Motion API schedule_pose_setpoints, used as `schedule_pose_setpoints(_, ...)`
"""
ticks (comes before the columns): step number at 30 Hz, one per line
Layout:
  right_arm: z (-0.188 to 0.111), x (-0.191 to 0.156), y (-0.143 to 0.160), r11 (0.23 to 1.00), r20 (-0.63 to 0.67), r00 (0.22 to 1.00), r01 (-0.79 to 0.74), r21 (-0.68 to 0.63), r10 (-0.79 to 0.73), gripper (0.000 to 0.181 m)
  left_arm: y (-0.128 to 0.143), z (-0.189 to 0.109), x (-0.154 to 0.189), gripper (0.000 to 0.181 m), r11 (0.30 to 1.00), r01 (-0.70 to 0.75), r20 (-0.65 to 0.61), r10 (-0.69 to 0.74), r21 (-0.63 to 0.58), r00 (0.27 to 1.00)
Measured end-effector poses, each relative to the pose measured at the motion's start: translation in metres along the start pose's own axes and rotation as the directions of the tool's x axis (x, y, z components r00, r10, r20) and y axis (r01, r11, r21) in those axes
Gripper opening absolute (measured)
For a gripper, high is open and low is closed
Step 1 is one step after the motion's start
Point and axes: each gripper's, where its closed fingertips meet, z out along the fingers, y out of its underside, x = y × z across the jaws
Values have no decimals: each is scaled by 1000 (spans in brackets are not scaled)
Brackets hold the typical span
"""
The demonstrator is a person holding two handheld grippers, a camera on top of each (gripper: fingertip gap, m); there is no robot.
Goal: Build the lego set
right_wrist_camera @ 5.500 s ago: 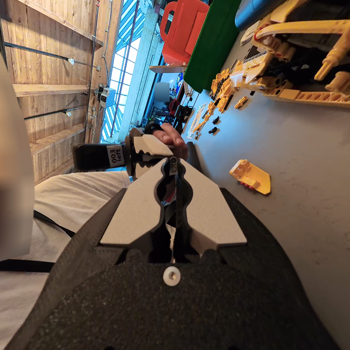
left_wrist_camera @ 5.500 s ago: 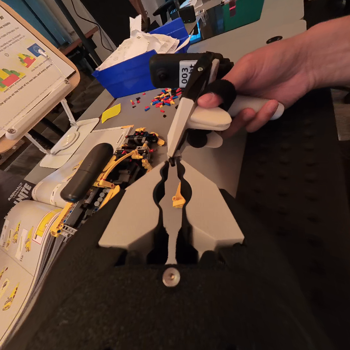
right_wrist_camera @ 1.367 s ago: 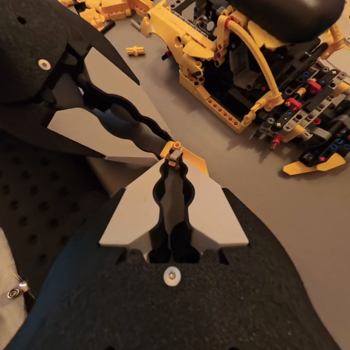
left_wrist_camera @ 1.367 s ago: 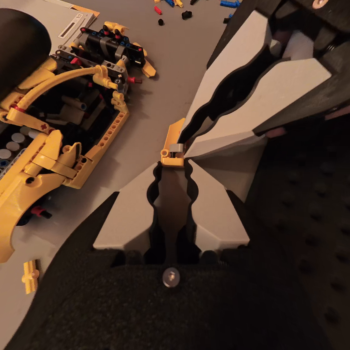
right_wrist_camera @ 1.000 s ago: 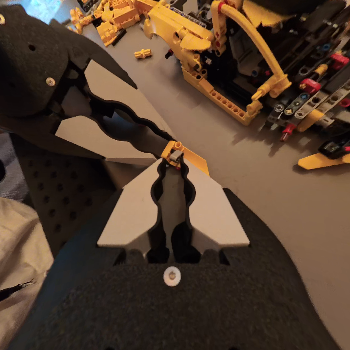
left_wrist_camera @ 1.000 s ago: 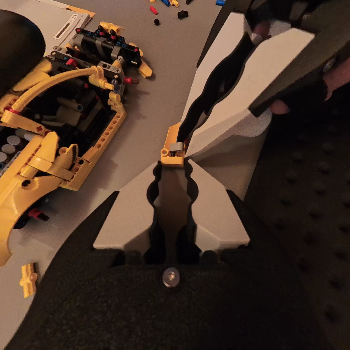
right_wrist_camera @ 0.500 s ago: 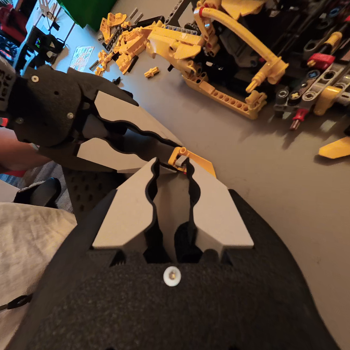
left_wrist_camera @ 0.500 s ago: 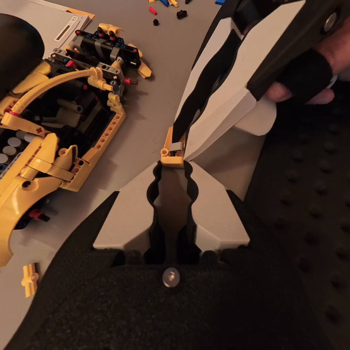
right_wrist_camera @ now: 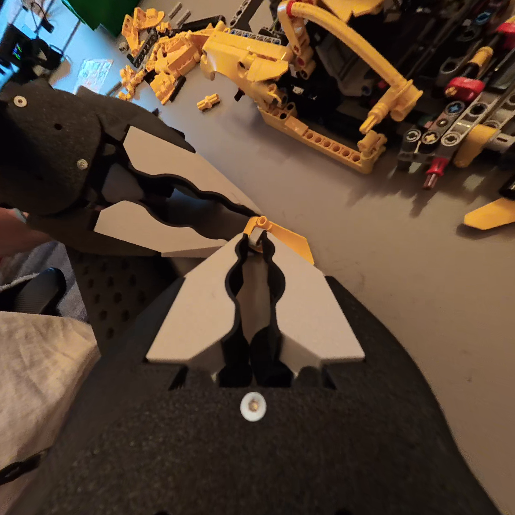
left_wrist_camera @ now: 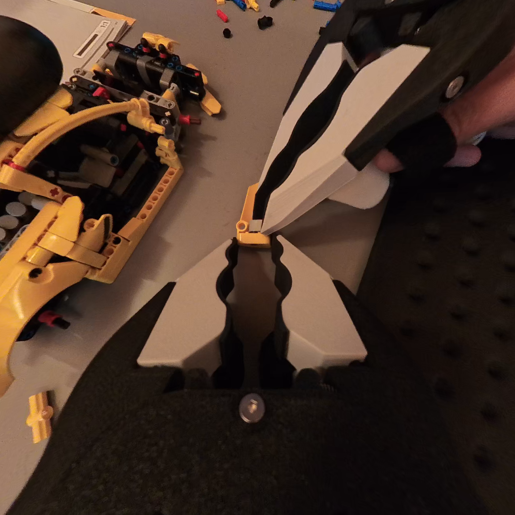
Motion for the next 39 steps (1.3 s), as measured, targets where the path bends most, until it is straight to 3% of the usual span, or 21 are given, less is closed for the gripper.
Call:
schedule_pose_setpoints(4, -1, 0, -2, 999, 37, 999, -40, 9, 40, 6, -1, 0, -1, 24, 1000, -19, 20, 19, 6, 1000)
schedule_pose_setpoints(7, -10, -7, -15, 992, 144, 986, -92, 86, 79, 15, -12, -7, -5, 23, 993, -91, 91, 84, 76, 992)
schedule_pose_setpoints(11, -53, -16, -47, 946, 237, 971, -90, 312, 15, 15, -27, -19, -4, 24, 964, -217, 181, 189, 151, 965)
schedule_pose_setpoints(14, -81, 3, -62, 880, 181, 983, -108, 462, 25, 28, -43, -32, 2, 24, 919, -315, 242, 258, 236, 935)
schedule_pose_setpoints(15, -76, 6, -55, 903, 193, 980, -126, 411, 49, 33, -47, -36, 4, 24, 904, -343, 261, 277, 256, 925)
schedule_pose_setpoints(17, -65, -9, -39, 944, 354, 930, -204, 260, 103, 36, -54, -43, 7, 24, 870, -394, 295, 310, 296, 904)
schedule_pose_setpoints(19, -65, -20, -38, 931, 463, 871, -291, 219, 163, 29, -58, -47, 14, 24, 840, -441, 307, 349, 316, 885)
schedule_pose_setpoints(22, -59, -28, -32, 950, 459, 879, -244, 193, 132, 5, -57, -46, 17, 24, 824, -484, 335, 386, 295, 860)
schedule_pose_setpoints(23, -57, -26, -31, 953, 431, 893, -231, 195, 128, 5, -56, -45, 16, 24, 832, -475, 336, 377, 287, 863)
schedule_pose_setpoints(25, -56, -23, -34, 947, 393, 910, -234, 220, 134, 5, -53, -43, 14, 24, 884, -363, 279, 284, 294, 917)
schedule_pose_setpoints(28, -58, -11, -50, 905, 272, 955, -216, 367, 117, 5, -52, -46, 2, 28, 938, -36, 123, -8, 346, 992)
schedule_pose_setpoints(32, -59, -23, -62, 874, 148, 989, -67, 482, -6, 5, -71, -61, -9, 26, 798, 380, -193, -328, 467, 925)
schedule_pose_setpoints(34, -59, -28, -65, 858, 127, 991, -34, 512, -37, 5, -75, -62, -5, 25, 765, 444, -283, -346, 466, 895)
schedule_pose_setpoints(39, -62, -32, -67, 827, 230, 973, -130, 547, 1, 5, -76, -65, -2, 22, 764, 418, -273, -321, 491, 907)
